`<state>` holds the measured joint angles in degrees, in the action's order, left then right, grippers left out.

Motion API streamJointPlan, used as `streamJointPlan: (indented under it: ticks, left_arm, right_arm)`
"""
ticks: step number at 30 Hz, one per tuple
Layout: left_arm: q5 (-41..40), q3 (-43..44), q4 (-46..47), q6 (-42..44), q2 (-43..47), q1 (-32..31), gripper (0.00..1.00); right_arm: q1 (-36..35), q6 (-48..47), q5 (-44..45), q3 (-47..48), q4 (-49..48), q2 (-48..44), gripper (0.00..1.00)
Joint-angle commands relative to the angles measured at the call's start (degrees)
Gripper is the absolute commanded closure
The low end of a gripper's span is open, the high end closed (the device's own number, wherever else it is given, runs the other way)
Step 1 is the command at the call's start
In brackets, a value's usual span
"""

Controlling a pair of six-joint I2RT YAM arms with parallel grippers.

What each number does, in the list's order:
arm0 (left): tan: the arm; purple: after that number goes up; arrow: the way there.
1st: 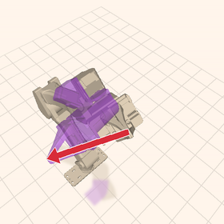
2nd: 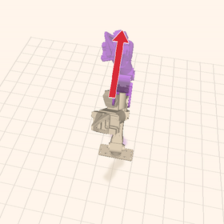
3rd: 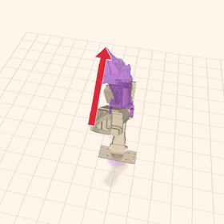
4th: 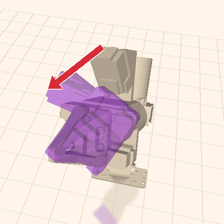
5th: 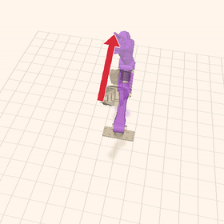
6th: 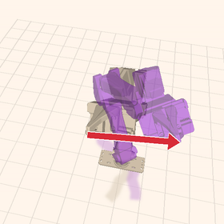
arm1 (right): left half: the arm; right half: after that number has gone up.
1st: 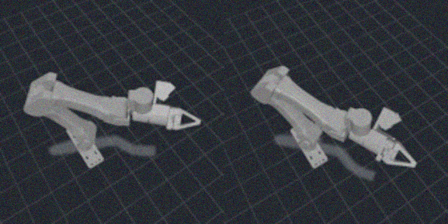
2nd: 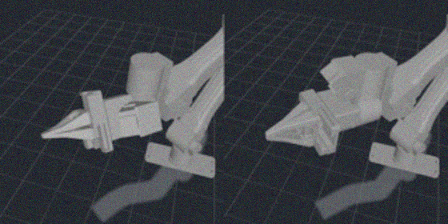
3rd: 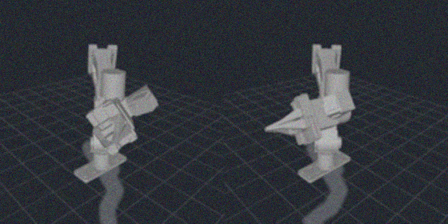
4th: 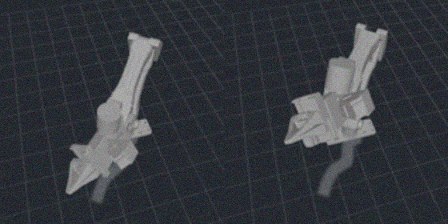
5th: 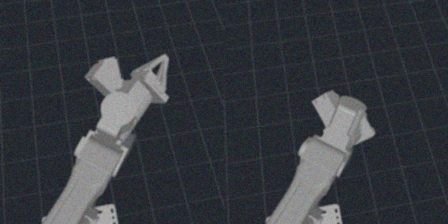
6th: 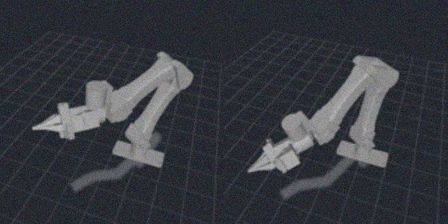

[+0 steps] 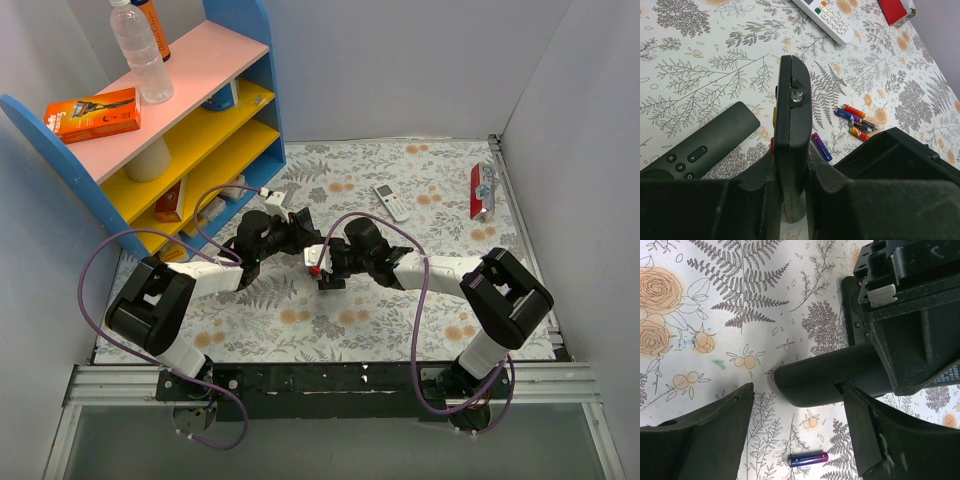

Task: Load the batteries into the remote control

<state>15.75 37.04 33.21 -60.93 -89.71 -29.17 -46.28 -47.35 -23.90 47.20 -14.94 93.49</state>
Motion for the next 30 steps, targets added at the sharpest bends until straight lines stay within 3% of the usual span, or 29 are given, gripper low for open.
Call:
streamJointPlan:
  ticks: [1,16,30]
  left_arm:
    - [0.78,1.64,-0.6,0.63,0.24,-0.36,1.0]
    - [1.3,1.99,-0.87,0.72,-0.29,-0.36,1.0]
    - [1.04,2.95,-2.27,0.81,-1.08,-0.45,1.0]
  right_arm:
    - [0.23,-0.46,0.52,1.76,-0.79,0.9,0.21]
    - [0.23,-1.08,0.7,2.46,-0.53,1.69,0.22]
    - [0.23,-1.08,3.07,0.0,-3.43,-4.02,0.22]
